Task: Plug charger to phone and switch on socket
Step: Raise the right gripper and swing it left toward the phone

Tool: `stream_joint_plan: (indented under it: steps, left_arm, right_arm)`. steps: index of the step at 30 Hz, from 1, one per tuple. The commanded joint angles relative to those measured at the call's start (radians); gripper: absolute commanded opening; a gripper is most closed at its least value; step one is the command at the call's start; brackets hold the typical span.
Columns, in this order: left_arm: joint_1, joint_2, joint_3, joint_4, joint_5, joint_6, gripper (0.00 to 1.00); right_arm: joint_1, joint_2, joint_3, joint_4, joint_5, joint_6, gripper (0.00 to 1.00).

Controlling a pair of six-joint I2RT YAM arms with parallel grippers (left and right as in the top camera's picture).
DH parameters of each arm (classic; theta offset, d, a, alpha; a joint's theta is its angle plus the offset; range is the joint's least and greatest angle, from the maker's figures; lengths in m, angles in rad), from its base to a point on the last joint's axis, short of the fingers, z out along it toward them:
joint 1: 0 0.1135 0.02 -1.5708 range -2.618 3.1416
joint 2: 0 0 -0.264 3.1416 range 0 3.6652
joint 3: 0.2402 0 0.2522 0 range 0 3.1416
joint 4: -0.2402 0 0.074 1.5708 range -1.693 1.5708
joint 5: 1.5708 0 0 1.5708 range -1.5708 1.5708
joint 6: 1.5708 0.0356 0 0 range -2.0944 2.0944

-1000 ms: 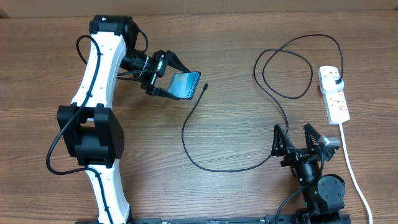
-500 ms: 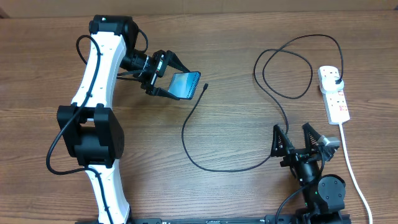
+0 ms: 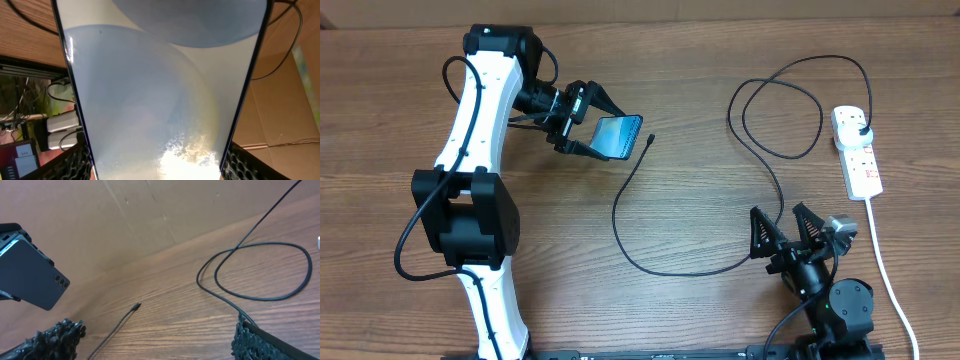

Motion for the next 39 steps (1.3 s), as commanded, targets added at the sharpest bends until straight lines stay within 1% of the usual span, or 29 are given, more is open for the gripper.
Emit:
stream_joint_plan:
  steps: [1,10,15,18,24,26,29,39]
  left_arm:
    - [0.002,-0.003,0.03,-0.007,0.051,0.009,0.6]
    - [0.002,-0.003,0.03,-0.007,0.051,0.012,0.6]
    - [0.002,-0.003,0.03,-0.007,0.051,0.012,0.6]
    - [0.002,-0.003,0.03,-0.007,0.051,0.011,0.6]
    - [0.002,-0.003,0.03,-0.007,0.051,0.012,0.6]
    - [0.002,-0.003,0.03,-0.007,0.048,0.012,0.6]
    - [0.002,-0.003,0.03,-0.007,0.044,0.012,0.6]
    - [0.002,-0.003,0.03,-0.007,0.044,0.011,0.6]
  right_arm:
    - [-0.006,-0.01,0.076,-0.039,-0.008,0.003,1.0]
    - [-0.006,0.024,0.201,-0.165,-0.005,0.003,1.0]
    - [-0.006,0.133,0.331,-0.265,-0.006,0.003,1.0]
    - [-0.006,0.228,0.433,-0.314,-0.009,0.003,1.0]
    - [-0.006,0.451,0.689,-0.444,-0.024,-0.006,1.0]
    - [-0.006,0.526,0.784,-0.512,-0.061,-0.048,1.0]
    - [-0.006,0.637,0.93,-0.643,-0.1,-0.106,1.0]
    - [-0.006,1.009,1.406,-1.079,-0.108,-0.133,1.0]
